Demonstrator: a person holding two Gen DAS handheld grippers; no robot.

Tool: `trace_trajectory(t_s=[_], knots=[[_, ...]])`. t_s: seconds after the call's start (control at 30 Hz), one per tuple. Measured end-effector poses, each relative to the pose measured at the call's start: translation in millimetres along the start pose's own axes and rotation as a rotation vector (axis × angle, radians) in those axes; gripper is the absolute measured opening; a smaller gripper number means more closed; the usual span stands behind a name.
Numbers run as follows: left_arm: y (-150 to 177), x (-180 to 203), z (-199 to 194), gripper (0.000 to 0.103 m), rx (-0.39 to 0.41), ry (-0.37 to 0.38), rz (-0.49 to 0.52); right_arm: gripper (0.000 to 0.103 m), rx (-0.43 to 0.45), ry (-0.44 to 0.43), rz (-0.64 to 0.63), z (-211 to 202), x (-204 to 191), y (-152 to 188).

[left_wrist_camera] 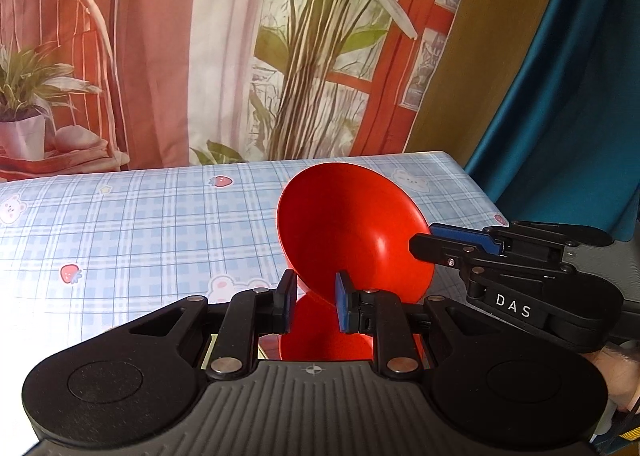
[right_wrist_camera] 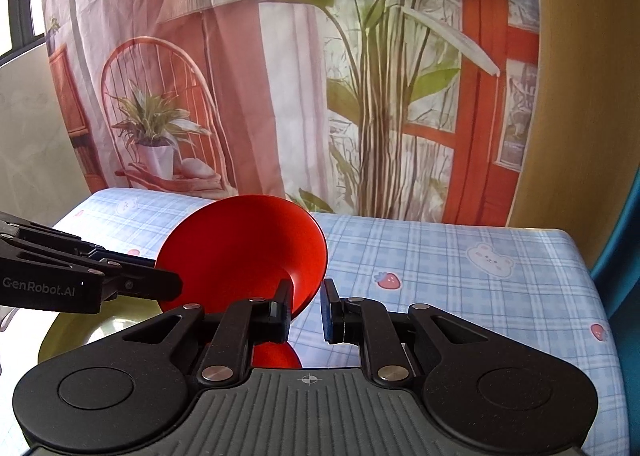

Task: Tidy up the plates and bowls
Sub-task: 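Lower the held red bowl into another red bowl and open the left gripper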

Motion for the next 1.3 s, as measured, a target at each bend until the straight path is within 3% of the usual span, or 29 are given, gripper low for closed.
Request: trace_trajectory(t_s=[0.63, 1.3], knots=[[39.8, -3.4, 1.5, 0.022, -0.073, -0.019, 0.025, 0.014, -0.072, -0.014, 0.007, -9.4, -22.3, 44.9], [56.3, -5.3, 5.5, 0.022, -0.11, -0.02, 0.024, 0.015, -0.108, -0.015, 0.018, -8.0, -28.5, 61.4]])
Point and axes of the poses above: each gripper's, at about its wrist camera, not at the fingertips, and z roughly the way its jaws point, x to its right, y to its underside, the point moved 4 cm from there along z, roughly the way its jaws point, and after that the axes turned 14 degrees about -z, right-handed, at the moved point
